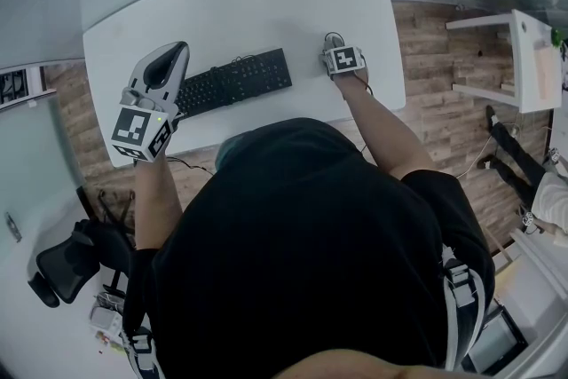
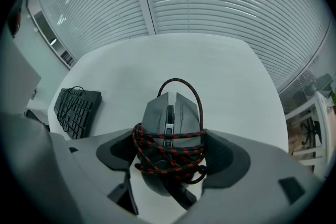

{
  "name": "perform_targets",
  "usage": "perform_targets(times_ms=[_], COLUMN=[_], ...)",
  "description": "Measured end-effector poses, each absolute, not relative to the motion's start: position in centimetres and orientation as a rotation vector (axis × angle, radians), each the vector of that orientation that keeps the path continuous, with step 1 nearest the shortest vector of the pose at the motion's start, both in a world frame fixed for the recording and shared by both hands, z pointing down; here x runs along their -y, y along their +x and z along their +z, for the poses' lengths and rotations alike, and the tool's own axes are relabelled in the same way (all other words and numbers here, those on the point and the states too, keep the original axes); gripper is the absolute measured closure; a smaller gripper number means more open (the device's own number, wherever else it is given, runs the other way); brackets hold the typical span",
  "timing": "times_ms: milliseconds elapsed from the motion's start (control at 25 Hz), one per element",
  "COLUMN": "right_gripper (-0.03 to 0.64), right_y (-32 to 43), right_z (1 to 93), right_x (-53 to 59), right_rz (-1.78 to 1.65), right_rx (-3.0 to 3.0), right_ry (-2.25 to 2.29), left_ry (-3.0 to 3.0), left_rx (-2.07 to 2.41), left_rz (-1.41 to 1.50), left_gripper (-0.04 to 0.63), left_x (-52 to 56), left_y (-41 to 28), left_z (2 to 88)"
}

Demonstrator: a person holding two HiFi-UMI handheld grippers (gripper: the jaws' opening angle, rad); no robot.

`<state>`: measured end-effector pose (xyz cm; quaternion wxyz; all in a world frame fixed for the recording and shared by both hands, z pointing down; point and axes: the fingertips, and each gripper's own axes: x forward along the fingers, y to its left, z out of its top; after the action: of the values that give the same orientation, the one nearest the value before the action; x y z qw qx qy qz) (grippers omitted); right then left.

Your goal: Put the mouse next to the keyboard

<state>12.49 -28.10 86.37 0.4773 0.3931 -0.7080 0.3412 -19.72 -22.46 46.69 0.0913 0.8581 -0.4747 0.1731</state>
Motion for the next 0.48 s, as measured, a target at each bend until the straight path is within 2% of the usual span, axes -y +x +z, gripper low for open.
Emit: perform_targets(times_ms=[480], right_gripper=[0.215], right_y=[12.8], right_z=[84.6], right_x=[28.0], right_rz=[0.821], right_rx=[1.757], right_ry=[0.999], left_ry=[2.574], left_rx=[1.403], left_rz=[0.504], left_gripper=[0.574], left_x=[22.1], left_y=[-19.1], left_z=[45.9])
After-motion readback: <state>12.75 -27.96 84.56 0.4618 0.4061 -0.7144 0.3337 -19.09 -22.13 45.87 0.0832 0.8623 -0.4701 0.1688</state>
